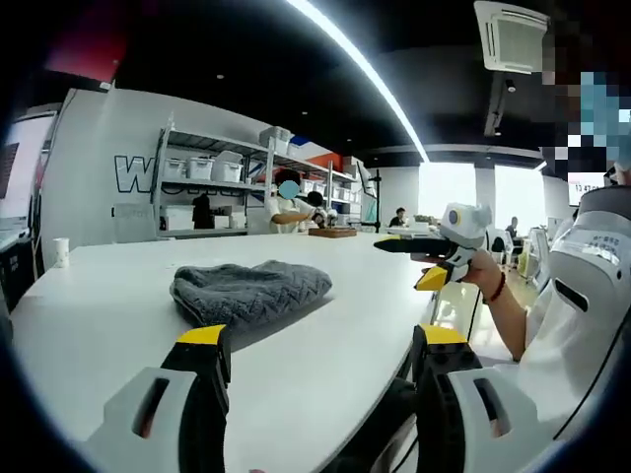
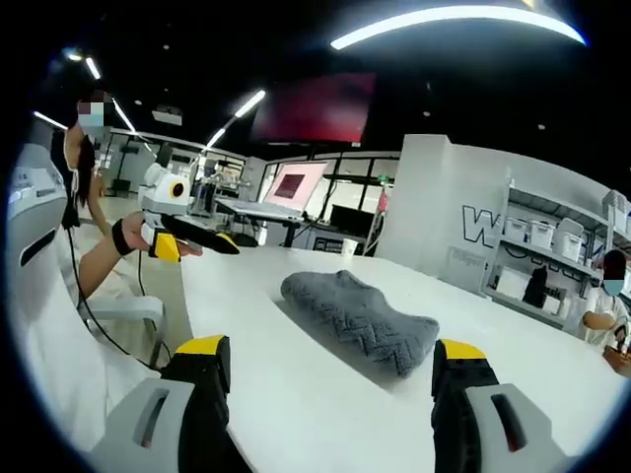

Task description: Open the folded towel by lifting each exposed corner and separating the folded layers until the towel lies flat within the target outline without major curled edges

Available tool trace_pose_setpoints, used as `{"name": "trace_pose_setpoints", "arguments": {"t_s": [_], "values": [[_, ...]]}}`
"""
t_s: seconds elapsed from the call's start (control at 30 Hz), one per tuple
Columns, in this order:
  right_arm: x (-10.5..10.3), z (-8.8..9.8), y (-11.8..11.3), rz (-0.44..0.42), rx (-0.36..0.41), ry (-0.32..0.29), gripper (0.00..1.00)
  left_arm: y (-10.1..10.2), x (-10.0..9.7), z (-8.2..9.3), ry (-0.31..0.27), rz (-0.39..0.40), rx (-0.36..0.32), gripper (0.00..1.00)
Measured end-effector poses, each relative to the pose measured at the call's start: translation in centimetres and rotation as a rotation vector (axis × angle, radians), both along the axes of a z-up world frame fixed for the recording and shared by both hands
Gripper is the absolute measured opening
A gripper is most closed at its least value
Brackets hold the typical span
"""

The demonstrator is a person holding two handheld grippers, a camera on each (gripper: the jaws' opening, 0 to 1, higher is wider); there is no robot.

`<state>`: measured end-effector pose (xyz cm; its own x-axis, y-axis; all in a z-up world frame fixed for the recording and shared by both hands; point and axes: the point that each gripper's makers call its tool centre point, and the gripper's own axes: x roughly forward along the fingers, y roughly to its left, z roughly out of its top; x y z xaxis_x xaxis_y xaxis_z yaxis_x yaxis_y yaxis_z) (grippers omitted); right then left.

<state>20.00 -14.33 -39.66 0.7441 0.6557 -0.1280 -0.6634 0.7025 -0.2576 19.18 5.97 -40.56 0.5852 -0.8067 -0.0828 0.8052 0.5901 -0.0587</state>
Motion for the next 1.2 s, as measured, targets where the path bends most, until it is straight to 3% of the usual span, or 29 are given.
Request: {"name": "trace_pose_setpoints", "arguments": {"t_s": [1.03, 1.2], "values": [[0.3, 0.9, 0.7, 0.006, 0.009, -0.018, 0.82, 0.2, 0.5, 0.4, -0.016, 0.004, 0.016, 0.74], [0.4, 0.8, 1.0, 0.012, 0.004, -0.016, 0.82, 0.2, 0.5, 0.7, -0.006, -0.007, -0.012, 0.74]]}}
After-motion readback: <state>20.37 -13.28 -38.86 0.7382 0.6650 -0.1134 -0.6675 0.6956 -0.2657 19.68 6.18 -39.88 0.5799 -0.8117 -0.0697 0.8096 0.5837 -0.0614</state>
